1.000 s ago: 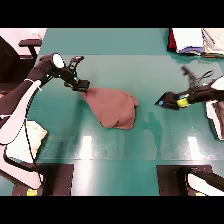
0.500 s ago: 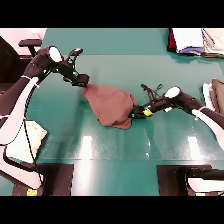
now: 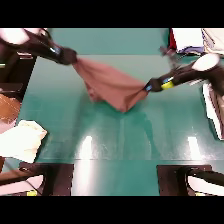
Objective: Fold the shirts.
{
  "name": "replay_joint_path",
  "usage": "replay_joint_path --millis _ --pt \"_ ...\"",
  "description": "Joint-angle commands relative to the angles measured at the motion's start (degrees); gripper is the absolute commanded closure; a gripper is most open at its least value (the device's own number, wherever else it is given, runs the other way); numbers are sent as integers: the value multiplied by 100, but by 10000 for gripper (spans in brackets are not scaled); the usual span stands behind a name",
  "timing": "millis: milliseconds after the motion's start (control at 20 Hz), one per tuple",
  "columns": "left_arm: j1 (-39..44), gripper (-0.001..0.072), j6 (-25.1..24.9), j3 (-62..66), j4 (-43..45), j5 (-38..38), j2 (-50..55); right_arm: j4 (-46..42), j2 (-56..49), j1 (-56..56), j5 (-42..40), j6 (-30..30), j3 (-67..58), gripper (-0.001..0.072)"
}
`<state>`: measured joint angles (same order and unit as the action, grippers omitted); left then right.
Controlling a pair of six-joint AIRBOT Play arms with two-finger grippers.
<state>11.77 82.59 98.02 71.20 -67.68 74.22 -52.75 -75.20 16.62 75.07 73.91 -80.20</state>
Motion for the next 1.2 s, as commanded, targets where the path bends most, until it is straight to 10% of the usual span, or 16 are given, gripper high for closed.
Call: replay_joint_path --millis 0,400,700,1050,1150 --pt "2 680 -55 271 -68 133 -1331 -321 855 -479 649 470 -1106 696" --pt "2 682 -50 -170 -149 -363 -2015 -1331 706 -50 1364 1178 -2498 697" --pt "111 682 -57 -2671 109 -793 -2017 -2531 409 922 1497 1224 -927 697" --pt "2149 662 -9 -4312 -446 -772 -2017 -2520 1113 603 1331 1331 522 696" --pt "2422 89 -11 -4301 -870 -575 -2017 -2474 1252 409 1257 1357 675 696"
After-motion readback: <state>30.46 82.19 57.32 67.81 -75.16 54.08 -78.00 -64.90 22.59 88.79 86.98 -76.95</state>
